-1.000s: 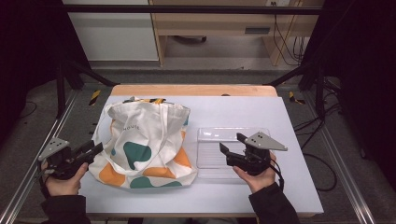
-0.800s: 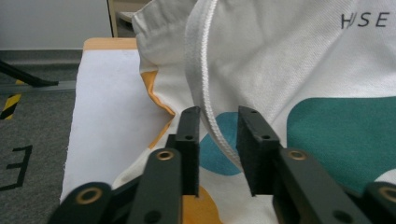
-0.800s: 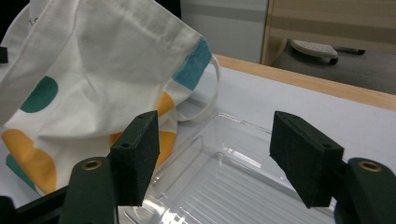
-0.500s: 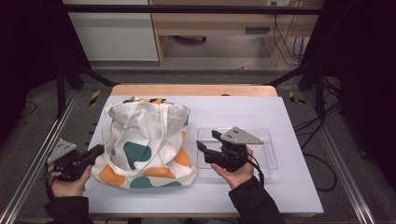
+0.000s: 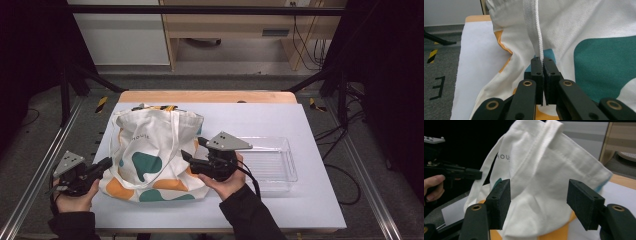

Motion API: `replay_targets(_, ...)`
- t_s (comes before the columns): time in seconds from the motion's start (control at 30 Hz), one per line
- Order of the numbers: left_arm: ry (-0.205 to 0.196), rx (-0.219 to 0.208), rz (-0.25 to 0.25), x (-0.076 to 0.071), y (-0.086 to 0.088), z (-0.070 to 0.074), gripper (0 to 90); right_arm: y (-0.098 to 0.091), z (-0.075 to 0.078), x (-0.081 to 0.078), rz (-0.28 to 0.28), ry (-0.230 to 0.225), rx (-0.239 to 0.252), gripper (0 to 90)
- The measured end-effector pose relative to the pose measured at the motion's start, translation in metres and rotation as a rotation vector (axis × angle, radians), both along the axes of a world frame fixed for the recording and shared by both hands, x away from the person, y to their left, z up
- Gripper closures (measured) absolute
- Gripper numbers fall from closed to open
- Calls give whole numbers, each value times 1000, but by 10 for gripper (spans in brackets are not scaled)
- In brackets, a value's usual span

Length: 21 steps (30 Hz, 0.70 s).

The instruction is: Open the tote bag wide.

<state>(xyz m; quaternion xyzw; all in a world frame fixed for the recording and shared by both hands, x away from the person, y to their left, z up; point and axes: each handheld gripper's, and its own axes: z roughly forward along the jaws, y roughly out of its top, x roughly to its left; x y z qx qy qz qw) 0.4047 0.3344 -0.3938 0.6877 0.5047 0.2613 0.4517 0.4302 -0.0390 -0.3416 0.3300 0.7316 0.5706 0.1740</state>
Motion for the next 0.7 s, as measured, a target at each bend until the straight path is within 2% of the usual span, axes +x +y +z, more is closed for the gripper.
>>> replay_targets(0.33,5,14,-7,0,-2,-2,875,24,5,5,24,7,30,338)
replay_targets(0.43,4,13,-7,0,-2,-2,874,31,3,9,18,23,19,348)
replay_targets(0.53,3,13,-6,0,-1,-2,873,35,-1,14,16,44,-1,398)
replay_targets(0.63,1,7,-4,0,0,-2,870,38,-4,17,42,82,-18,508)
replay_targets(0.67,1,6,-3,1,0,-2,866,39,-6,17,55,96,-28,583)
replay_targets(0.7,1,5,-1,1,0,-2,866,39,-6,17,55,96,-28,583)
